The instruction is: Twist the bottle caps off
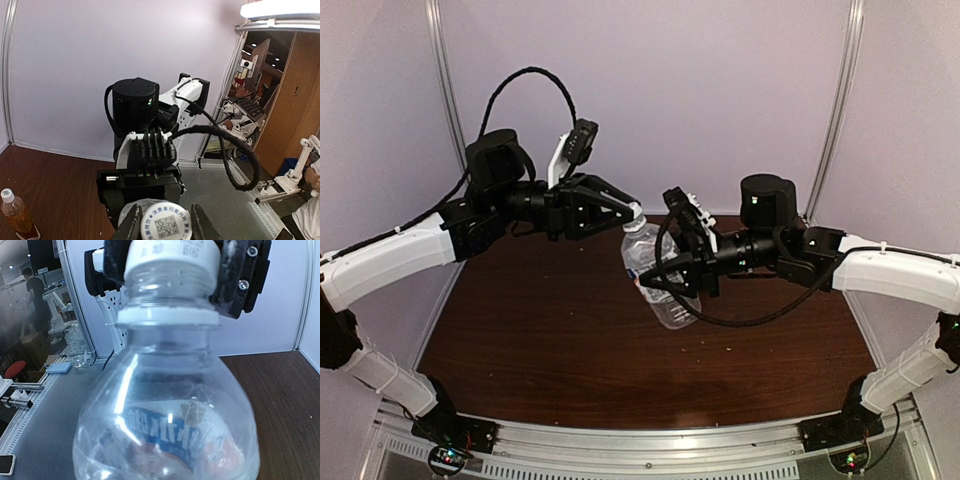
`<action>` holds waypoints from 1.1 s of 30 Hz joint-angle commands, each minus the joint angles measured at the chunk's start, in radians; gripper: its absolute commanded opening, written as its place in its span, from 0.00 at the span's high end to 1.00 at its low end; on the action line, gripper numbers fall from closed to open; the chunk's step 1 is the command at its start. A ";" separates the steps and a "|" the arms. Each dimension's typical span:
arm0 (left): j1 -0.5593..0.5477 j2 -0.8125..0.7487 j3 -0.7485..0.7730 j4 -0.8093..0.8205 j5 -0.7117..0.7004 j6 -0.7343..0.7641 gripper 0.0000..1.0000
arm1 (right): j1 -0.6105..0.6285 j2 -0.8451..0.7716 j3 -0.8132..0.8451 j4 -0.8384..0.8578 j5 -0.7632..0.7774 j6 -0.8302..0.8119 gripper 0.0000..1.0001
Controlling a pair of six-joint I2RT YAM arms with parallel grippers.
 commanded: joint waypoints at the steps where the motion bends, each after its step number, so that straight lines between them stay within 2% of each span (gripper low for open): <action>1: 0.001 -0.041 0.009 -0.030 -0.102 -0.002 0.78 | -0.005 -0.011 0.019 -0.008 0.120 -0.002 0.61; 6: 0.001 -0.067 0.050 -0.134 -0.329 -0.034 0.79 | -0.004 -0.017 0.022 -0.031 0.298 0.008 0.60; 12: 0.001 -0.099 0.042 -0.171 -0.531 -0.083 0.78 | -0.004 -0.020 0.018 -0.032 0.386 0.018 0.60; 18: 0.003 -0.118 0.030 -0.179 -0.606 -0.079 0.77 | -0.004 -0.029 0.011 -0.034 0.410 0.015 0.60; 24: 0.026 -0.146 0.000 -0.299 -0.814 -0.037 0.77 | -0.005 -0.061 -0.014 -0.034 0.446 0.015 0.60; 28: 0.085 -0.167 -0.088 -0.289 -0.871 -0.039 0.77 | -0.005 -0.074 -0.025 -0.034 0.470 0.015 0.60; 33: 0.177 -0.176 -0.238 -0.248 -0.878 -0.081 0.76 | -0.005 -0.083 -0.057 -0.022 0.496 0.024 0.59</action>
